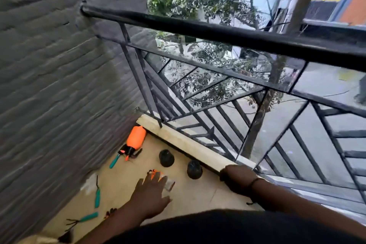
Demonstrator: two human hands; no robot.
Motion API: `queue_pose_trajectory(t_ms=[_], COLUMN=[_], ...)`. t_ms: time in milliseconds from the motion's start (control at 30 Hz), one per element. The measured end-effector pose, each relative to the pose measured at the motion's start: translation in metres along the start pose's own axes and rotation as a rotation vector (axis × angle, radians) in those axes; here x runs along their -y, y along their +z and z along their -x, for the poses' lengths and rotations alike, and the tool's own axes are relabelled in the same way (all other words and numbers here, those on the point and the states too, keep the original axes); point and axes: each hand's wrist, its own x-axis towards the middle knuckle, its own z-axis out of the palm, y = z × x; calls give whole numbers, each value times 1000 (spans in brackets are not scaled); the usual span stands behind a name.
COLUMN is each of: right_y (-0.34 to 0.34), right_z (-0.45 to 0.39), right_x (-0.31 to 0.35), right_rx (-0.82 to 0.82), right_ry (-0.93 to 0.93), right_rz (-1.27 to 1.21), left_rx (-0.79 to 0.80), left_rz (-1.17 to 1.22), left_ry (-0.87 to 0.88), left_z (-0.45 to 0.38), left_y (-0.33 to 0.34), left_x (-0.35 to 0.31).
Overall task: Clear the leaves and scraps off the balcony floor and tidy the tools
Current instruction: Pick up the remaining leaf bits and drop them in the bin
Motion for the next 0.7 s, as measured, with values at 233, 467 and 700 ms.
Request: queue_pose_trajectory(t_ms=[233, 467, 700], right_y=[-6, 2, 25], right_z=[-22, 3, 43], right_x=[-25, -42, 1], right_rx=[1, -25, -173], right_ry=[118, 508, 992], right_rz=[-100, -260, -467], left_rx=[14, 20, -24], left_rz=[-127, -308, -509], left_ry=[209, 512, 857], left_z=[-72, -157, -224], left_y=[-34, -83, -135], left_x=[-13, -38, -62])
